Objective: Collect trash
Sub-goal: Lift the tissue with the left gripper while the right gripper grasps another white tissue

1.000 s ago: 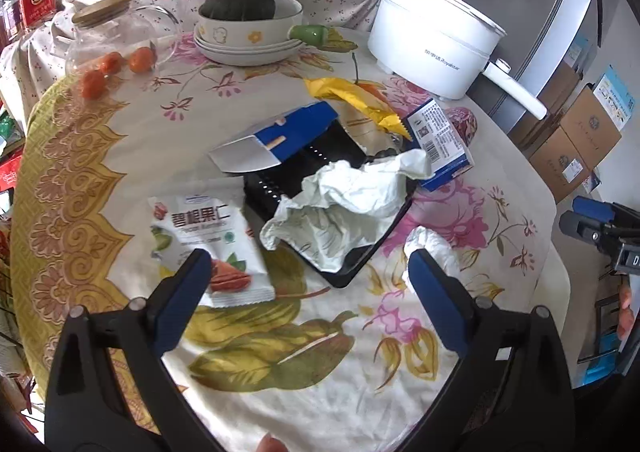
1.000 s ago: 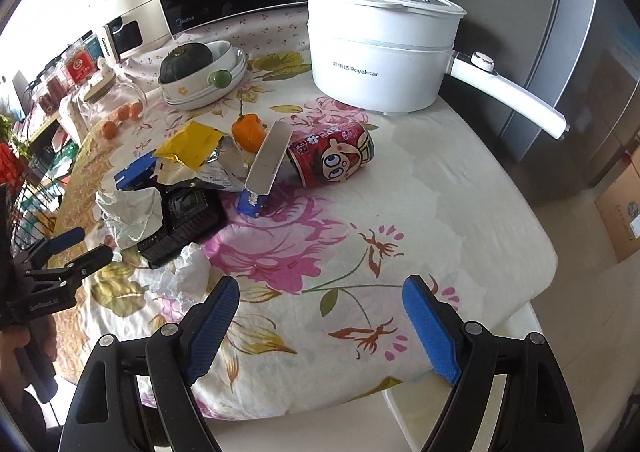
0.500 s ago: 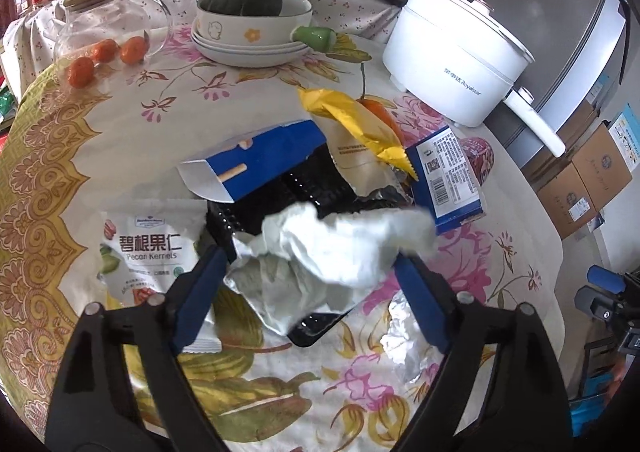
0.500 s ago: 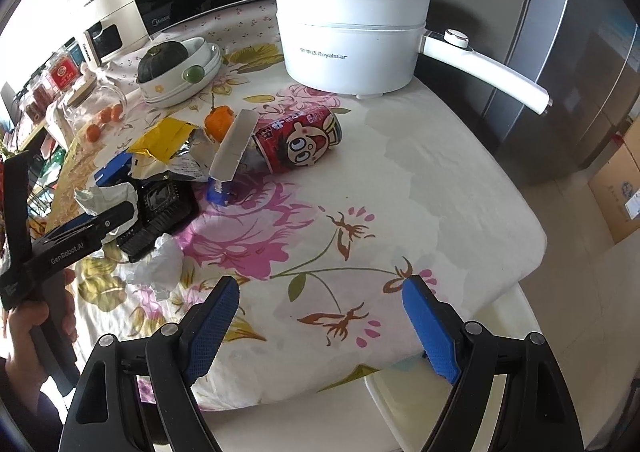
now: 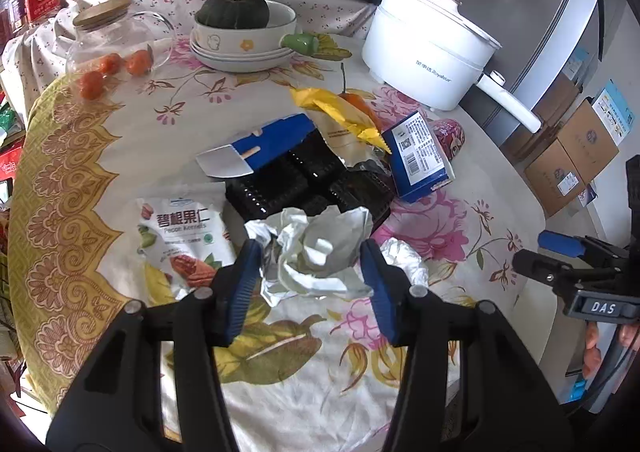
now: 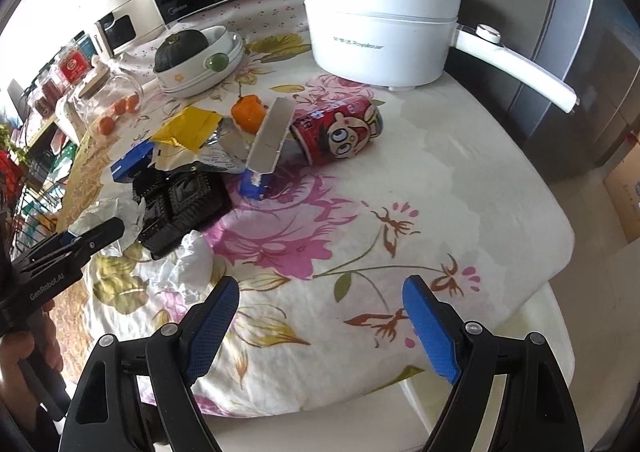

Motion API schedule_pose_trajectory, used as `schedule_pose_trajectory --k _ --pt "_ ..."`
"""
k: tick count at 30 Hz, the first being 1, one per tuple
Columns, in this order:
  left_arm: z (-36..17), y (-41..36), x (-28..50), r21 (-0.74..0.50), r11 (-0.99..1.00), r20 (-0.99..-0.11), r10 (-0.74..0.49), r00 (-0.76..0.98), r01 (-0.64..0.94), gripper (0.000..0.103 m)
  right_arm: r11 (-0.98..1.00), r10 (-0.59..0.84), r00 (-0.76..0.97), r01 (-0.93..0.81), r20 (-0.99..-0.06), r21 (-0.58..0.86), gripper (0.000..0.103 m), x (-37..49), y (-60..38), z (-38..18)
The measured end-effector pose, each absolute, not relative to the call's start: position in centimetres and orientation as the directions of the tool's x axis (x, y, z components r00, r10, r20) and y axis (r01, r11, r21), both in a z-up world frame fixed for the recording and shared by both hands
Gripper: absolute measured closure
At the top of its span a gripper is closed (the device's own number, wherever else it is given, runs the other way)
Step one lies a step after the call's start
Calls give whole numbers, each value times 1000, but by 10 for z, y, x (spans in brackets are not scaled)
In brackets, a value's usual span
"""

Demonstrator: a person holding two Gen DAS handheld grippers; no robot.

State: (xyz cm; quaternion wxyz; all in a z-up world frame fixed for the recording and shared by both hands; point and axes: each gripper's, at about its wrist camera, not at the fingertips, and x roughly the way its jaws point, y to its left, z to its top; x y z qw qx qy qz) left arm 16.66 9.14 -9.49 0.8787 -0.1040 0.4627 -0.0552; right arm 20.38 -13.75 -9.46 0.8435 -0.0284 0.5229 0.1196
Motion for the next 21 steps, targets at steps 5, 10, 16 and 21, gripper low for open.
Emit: schedule_pose_trajectory --k 5,10,16,21 --pt "-88 110 148 -209 977 -816 -153 558 -36 49 951 223 378 -288 -899 115 18 203 -100 -108" --pt "-82 132 135 -197 977 -829 -120 547 -85 49 937 239 336 -327 -911 125 18 202 -68 -125" --pt "-81 141 127 -194 975 -834 -107 541 -107 49 935 203 309 -344 -929 90 18 211 -45 -150" --pt "-79 139 124 -190 976 -836 -105 539 -103 49 935 186 296 -347 -937 76 43 213 -39 -163"
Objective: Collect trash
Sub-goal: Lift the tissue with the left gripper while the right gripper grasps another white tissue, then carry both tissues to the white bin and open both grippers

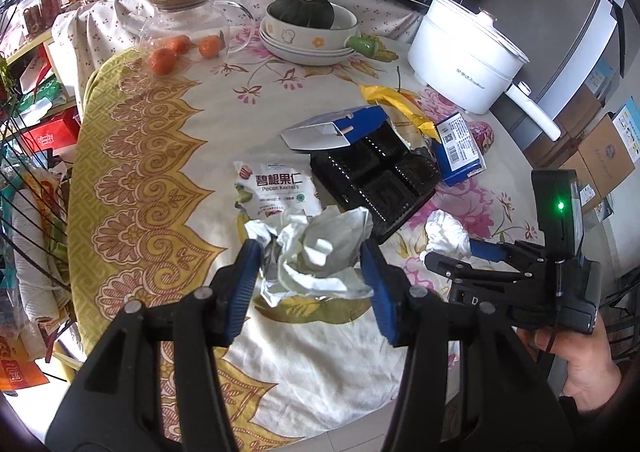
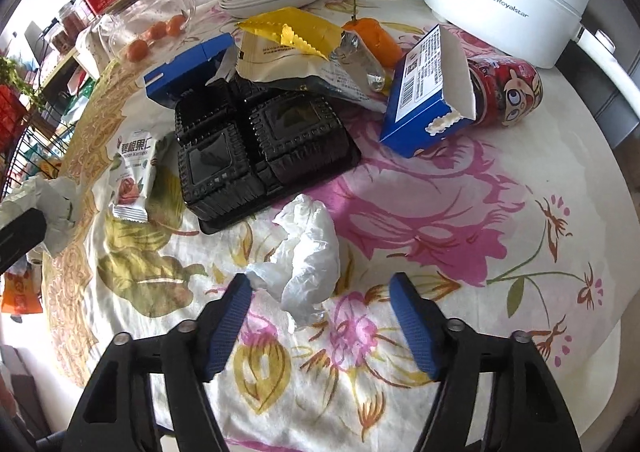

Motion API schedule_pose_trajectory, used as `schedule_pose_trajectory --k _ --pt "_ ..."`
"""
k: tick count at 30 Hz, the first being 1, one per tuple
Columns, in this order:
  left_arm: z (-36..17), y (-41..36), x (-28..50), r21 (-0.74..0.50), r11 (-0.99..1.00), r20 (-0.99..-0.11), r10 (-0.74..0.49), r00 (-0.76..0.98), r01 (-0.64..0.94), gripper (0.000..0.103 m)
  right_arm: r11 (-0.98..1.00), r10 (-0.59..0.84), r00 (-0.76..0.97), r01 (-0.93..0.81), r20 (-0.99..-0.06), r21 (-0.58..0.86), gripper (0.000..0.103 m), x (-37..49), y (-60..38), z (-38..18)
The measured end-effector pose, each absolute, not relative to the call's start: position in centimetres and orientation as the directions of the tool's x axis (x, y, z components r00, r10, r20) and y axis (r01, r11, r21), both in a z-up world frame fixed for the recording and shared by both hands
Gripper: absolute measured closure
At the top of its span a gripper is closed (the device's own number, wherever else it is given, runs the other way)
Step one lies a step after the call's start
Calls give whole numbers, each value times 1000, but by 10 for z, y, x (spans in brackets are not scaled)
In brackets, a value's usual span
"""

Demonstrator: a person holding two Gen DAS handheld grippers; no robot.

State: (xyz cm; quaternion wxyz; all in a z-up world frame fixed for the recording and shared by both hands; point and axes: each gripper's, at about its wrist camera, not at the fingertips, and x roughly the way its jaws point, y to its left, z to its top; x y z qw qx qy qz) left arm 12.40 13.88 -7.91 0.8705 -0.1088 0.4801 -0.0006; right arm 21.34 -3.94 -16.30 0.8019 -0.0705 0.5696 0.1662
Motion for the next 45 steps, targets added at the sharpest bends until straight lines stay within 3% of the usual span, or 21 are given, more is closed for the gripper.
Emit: schedule_pose_trajectory --k 2,4,9,25,45 --pt "-78 137 123 -188 977 -834 -106 541 -98 49 933 194 303 -350 -933 80 50 213 -39 -161" --pt "-78 134 123 -186 978 -836 -107 539 -94 49 927 206 308 -365 -929 84 68 211 -38 -158" --pt "-78 126 120 -177 981 -839 -107 533 -82 49 916 204 332 -397 -921 60 77 203 -41 -145" --pt "-70 70 127 -203 979 -821 -180 541 18 49 948 193 402 -312 -895 64 78 191 -136 -102" --pt "-75 -72 143 -241 940 -797 -334 503 242 49 993 87 466 -114 -881 38 78 161 -298 -80"
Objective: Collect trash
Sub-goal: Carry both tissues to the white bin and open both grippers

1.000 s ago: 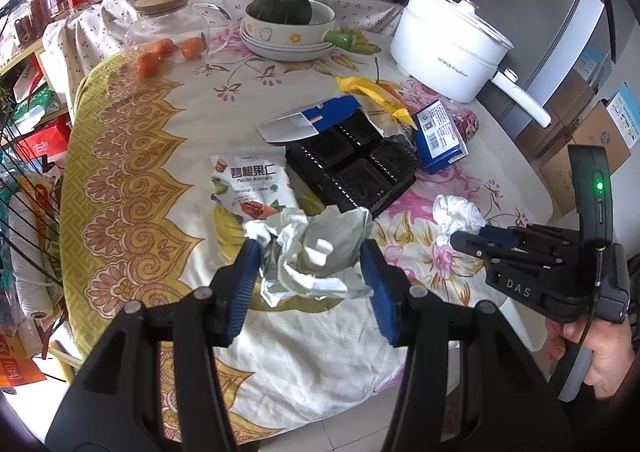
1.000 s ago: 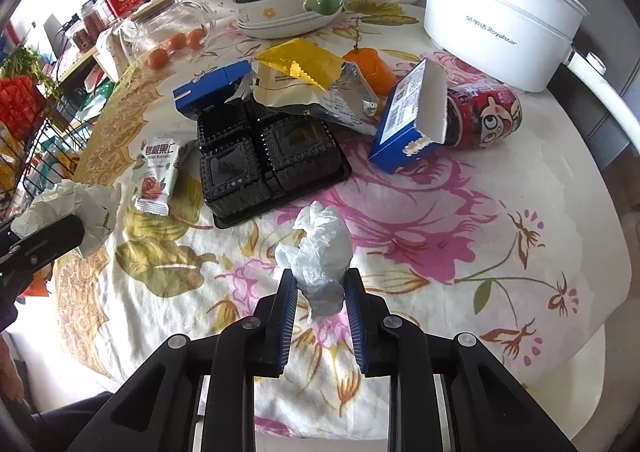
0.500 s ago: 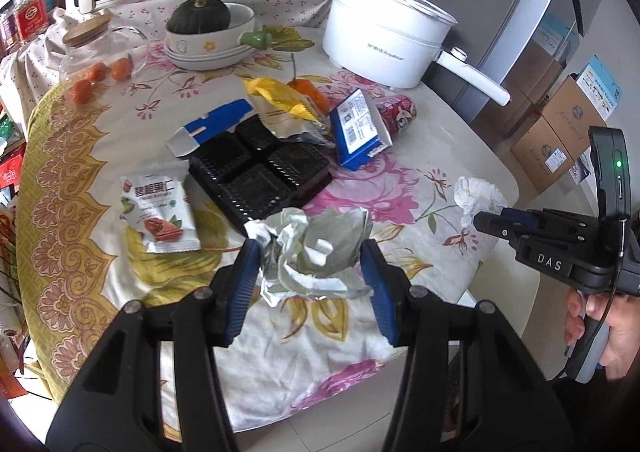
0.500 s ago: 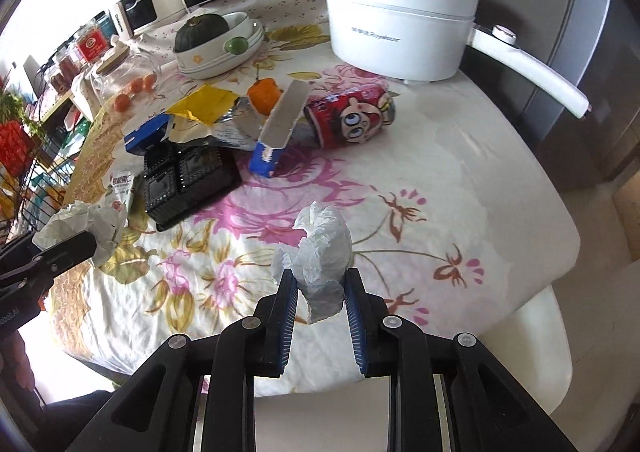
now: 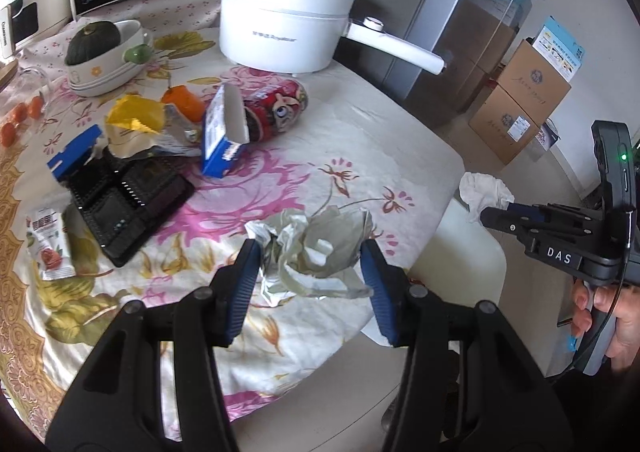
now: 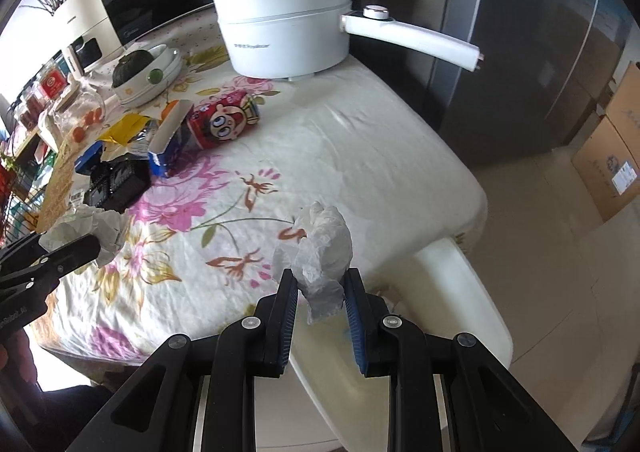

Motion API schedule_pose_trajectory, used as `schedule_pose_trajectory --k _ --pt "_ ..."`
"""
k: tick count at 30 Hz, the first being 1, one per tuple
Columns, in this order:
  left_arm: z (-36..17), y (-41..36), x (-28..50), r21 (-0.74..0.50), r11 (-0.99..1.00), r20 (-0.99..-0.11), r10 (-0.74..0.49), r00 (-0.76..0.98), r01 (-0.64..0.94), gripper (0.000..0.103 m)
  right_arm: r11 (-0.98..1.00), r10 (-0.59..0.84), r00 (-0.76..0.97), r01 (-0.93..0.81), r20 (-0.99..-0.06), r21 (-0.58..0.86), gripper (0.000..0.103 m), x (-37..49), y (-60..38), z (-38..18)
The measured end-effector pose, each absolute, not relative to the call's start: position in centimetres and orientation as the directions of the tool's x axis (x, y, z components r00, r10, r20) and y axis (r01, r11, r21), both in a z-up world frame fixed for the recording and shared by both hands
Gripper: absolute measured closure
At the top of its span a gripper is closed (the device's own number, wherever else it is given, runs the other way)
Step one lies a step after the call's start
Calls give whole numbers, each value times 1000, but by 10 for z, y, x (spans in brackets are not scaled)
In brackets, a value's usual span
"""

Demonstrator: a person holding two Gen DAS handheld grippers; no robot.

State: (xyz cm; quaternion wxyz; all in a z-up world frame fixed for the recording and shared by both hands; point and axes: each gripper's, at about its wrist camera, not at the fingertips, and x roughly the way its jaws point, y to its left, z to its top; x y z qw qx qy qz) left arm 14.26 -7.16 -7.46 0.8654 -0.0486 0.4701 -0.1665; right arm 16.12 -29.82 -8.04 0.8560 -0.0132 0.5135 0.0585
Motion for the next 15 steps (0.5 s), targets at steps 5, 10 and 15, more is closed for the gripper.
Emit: schedule_pose_trajectory --k 5,10,15 --pt "-79 -116 144 -262 912 -788 -391 475 316 49 998 61 460 -56 -886 39 78 148 -336 -85" --pt "-87 -160 143 -277 876 -779 -446 441 396 49 999 40 446 -11 -894 40 78 139 -366 -91" --pt "-98 -193 142 -281 845 -777 -478 410 454 48 998 34 439 29 -898 52 78 132 -387 -93"
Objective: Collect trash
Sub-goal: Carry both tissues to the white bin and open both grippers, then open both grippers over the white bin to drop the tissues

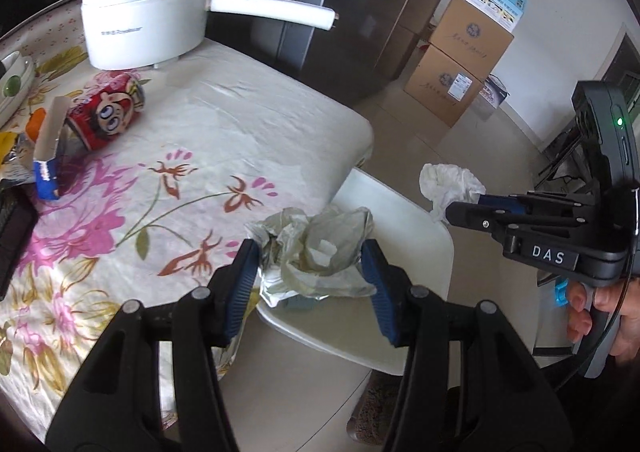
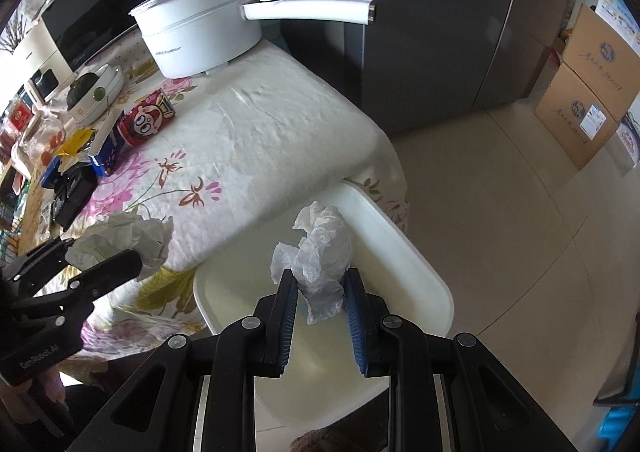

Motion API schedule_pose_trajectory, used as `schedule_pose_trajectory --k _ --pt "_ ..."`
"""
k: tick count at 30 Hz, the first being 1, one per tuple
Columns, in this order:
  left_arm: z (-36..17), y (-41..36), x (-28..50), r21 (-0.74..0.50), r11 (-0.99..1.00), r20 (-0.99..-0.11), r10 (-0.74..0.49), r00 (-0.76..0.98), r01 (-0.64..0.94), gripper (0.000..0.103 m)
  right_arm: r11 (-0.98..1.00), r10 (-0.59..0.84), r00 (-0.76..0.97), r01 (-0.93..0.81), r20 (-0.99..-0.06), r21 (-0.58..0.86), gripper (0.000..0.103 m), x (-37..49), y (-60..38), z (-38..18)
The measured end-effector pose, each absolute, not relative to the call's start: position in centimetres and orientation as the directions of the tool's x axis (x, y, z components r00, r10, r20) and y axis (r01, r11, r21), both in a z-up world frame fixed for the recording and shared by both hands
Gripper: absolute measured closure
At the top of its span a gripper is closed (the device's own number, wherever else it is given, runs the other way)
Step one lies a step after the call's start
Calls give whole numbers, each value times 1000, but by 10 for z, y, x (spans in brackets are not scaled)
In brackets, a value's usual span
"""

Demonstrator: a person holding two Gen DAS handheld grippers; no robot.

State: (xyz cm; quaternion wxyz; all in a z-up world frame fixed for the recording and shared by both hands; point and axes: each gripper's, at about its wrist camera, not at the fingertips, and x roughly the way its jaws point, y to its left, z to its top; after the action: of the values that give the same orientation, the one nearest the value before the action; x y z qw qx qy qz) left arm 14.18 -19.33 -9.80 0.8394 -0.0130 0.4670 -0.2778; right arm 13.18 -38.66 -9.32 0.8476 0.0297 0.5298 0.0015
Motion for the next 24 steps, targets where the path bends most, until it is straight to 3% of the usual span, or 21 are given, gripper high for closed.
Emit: schedule_pose_trajectory --k 4,6,9,12,24 --pt "-102 -205 141 -262 829 -767 -490 414 495 40 997 33 440 50 -897 62 78 127 -398 -92" --pt "-103 -210 142 -253 823 -767 -491 413 509 19 996 31 439 61 -898 64 78 124 -403 -92" --pt "-100 -215 140 -179 847 -771 -437 463 501 11 996 24 432 72 -902 60 78 121 -408 -94" --pt "-100 -218 139 -143 849 -773 -416 478 509 7 995 18 425 79 -905 57 78 120 -411 -97" --pt "-96 -196 144 -150 880 -788 -381 484 450 7 997 17 403 65 -915 48 78 119 -407 -102"
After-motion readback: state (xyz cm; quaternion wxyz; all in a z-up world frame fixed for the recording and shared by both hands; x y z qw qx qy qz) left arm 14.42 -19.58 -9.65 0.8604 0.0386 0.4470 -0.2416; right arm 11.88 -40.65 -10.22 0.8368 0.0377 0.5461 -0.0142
